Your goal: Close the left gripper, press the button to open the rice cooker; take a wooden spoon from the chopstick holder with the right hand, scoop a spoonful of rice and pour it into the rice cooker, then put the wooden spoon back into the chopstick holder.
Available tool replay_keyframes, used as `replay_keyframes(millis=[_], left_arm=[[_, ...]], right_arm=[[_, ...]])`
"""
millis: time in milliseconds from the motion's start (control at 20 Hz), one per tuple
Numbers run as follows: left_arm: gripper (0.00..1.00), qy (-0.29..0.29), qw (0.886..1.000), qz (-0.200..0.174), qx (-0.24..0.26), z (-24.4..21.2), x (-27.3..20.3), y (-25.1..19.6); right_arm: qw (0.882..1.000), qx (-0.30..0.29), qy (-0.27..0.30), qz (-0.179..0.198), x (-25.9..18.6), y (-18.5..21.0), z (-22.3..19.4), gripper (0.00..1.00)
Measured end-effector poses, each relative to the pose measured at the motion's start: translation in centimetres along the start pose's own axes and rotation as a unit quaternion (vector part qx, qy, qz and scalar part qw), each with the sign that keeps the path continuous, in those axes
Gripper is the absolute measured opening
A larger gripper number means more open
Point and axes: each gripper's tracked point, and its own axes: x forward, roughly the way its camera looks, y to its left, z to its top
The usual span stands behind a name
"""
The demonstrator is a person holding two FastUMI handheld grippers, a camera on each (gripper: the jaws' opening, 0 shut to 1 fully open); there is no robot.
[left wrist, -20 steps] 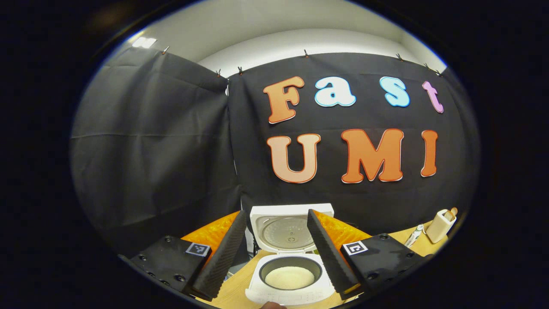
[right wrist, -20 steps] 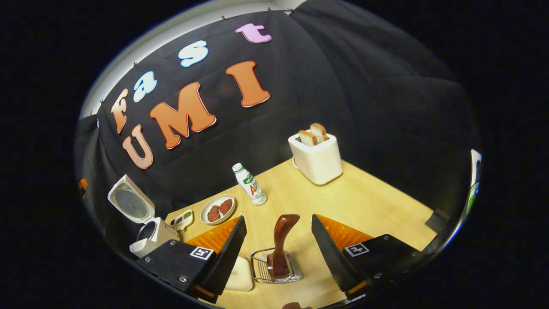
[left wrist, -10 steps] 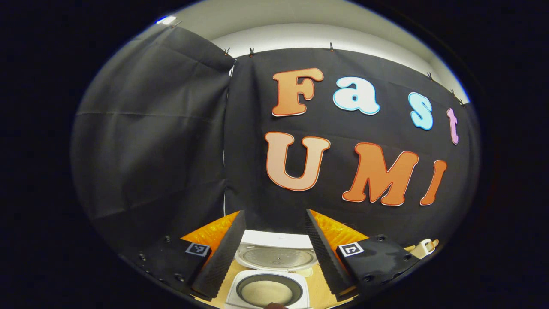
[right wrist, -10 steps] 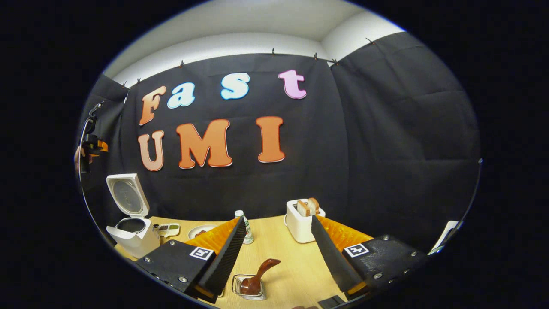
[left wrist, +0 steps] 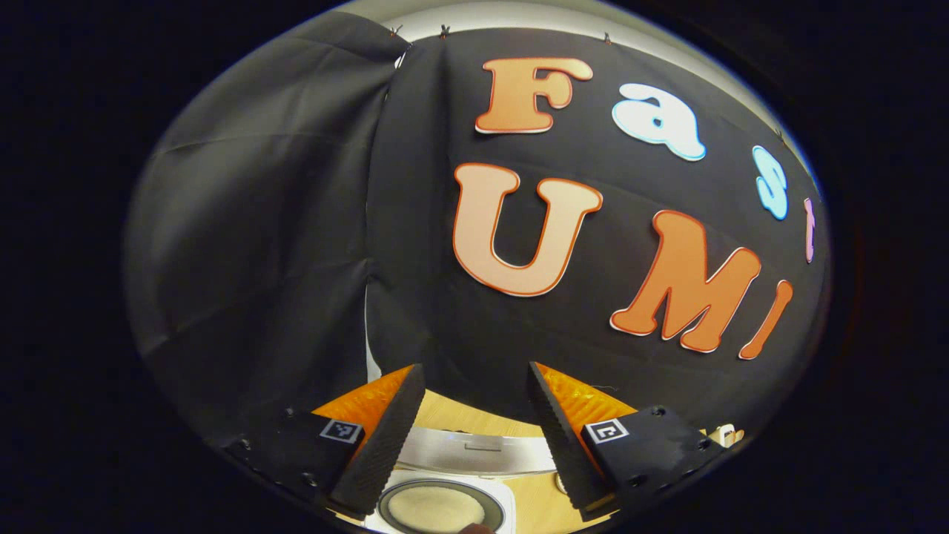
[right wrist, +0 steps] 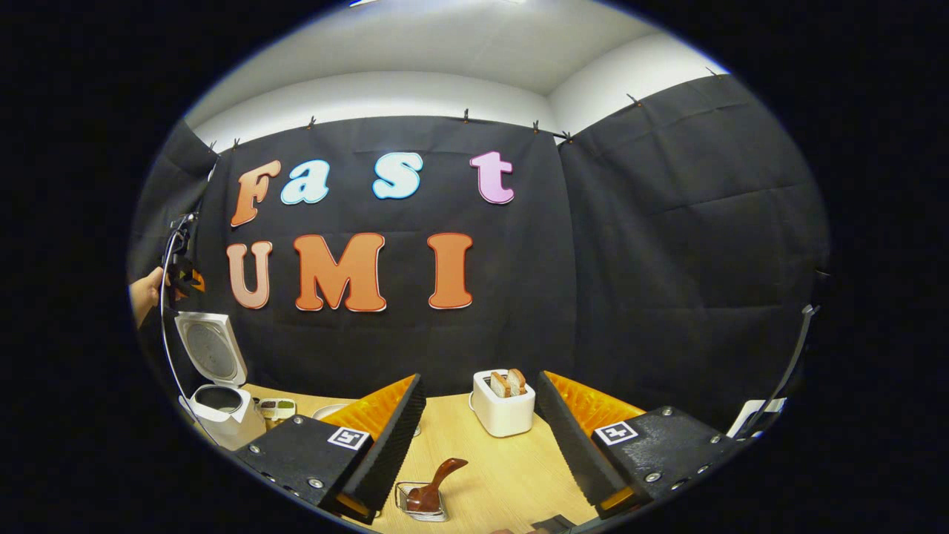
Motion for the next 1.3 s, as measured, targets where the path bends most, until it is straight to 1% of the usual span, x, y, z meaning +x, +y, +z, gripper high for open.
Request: replay_keyframes(millis=[100, 200, 300, 350, 400, 450, 500, 550, 600, 650, 700, 850, 950, 1150, 1300], left_arm=[[0.94, 0.031, 0.999, 0.008, 0.011, -1.6, 1.8, -0.1], [0.94, 0.066, 0.998, 0.016, 0.011, -3.5, 2.5, 0.1], [0.93, 0.094, 0.995, 0.019, 0.012, -4.7, 2.7, 0.2], [0.95, 0.101, 0.994, 0.023, 0.028, -5.2, 2.7, 0.3], [0.94, 0.111, 0.993, 0.024, 0.038, -5.5, 2.7, 0.5], [0.95, 0.121, 0.991, 0.023, 0.051, -5.9, 2.5, 0.5], [0.95, 0.130, 0.989, 0.025, 0.060, -6.2, 2.2, 0.7], [0.95, 0.139, 0.988, 0.025, 0.068, -6.7, 1.5, 0.8], [0.95, 0.144, 0.987, 0.024, 0.074, -7.1, 0.8, 0.9], [0.96, 0.152, 0.985, 0.023, 0.082, -7.8, 0.1, 0.7], [0.95, 0.158, 0.983, 0.020, 0.087, -8.2, -0.5, 0.7], [0.95, 0.191, 0.978, 0.009, 0.080, -10.3, -3.0, 1.0], [0.95, 0.217, 0.973, 0.000, 0.079, -11.9, -4.8, 1.0], [0.95, 0.268, 0.961, -0.001, 0.068, -16.8, -7.8, 1.7], [0.96, 0.292, 0.953, 0.003, 0.077, -20.7, -10.2, 2.3]], right_arm=[[1.000, 0.009, 0.002, -0.011, -0.2, -0.3, 0.6, 0.95], [0.999, 0.025, -0.003, -0.020, -0.5, -0.9, 1.4, 0.95], [0.999, 0.034, 0.001, -0.021, -0.7, -1.1, 1.7, 0.95], [0.999, 0.033, 0.005, -0.020, -0.6, -1.2, 1.4, 0.95], [0.999, 0.028, 0.002, -0.019, -0.7, -1.2, 1.6, 0.95], [1.000, 0.019, -0.003, -0.019, -0.6, -1.4, 2.1, 1.00], [1.000, 0.011, -0.008, -0.018, -0.6, -1.5, 2.4, 1.00], [1.000, 0.007, -0.009, -0.015, -0.4, -1.3, 2.6, 1.00], [1.000, 0.004, -0.010, -0.010, -0.2, -1.0, 2.8, 0.95], [1.000, 0.000, -0.011, -0.004, 0.0, -0.7, 3.0, 0.94], [1.000, -0.004, -0.014, -0.001, 0.4, -0.5, 3.3, 0.95], [0.999, -0.022, -0.035, 0.009, 1.4, -0.1, 4.5, 0.94], [0.998, -0.029, -0.050, 0.022, 2.0, 0.8, 5.5, 0.94], [0.996, -0.033, -0.067, 0.052, 3.1, 2.6, 6.3, 0.95], [0.994, -0.034, -0.071, 0.072, 3.8, 3.6, 6.4, 0.95]])
